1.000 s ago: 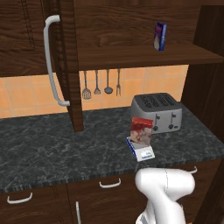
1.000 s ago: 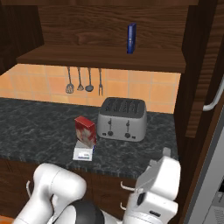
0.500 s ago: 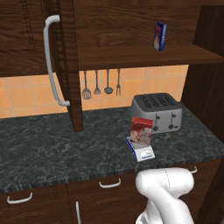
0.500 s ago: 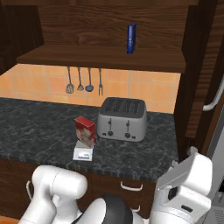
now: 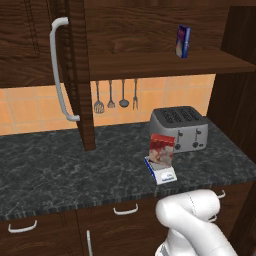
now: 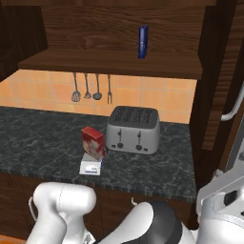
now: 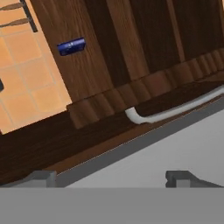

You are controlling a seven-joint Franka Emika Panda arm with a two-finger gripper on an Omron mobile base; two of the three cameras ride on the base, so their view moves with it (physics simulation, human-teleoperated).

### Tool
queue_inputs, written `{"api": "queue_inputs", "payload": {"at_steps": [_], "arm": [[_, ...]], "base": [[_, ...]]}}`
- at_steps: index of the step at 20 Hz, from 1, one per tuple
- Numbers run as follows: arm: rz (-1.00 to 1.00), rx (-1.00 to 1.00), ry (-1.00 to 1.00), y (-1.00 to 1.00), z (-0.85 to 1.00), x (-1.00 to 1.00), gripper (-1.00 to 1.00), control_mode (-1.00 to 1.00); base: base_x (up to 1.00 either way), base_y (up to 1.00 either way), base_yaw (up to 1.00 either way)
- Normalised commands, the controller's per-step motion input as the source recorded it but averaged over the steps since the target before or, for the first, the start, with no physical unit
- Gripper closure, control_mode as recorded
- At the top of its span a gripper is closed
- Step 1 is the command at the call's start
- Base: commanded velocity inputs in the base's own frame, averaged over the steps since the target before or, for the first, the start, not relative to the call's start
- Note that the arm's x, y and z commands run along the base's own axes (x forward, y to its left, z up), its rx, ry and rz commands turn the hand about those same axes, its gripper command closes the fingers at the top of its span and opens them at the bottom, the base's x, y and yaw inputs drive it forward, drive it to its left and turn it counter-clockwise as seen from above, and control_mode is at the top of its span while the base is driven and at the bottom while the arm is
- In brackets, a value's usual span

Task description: Pick the cereal and place it on the digital scale for weighing, and close the cabinet.

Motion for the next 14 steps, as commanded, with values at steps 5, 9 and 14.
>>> {"api": "queue_inputs", "payload": {"at_steps": [5,9,14], "arm": [[0.01,0.0,-0.02,-0.15,0.25,0.35,-1.0,-1.0],[0.1,0.0,-0.22,0.0,0.24,0.54,-1.0,-1.0],[0.09,-0.04,-0.28,0.12,0.03,0.63,-1.0,-1.0]], "base": [[0.0,0.0,0.0],[0.0,0.0,0.0],[0.0,0.0,0.0]]}}
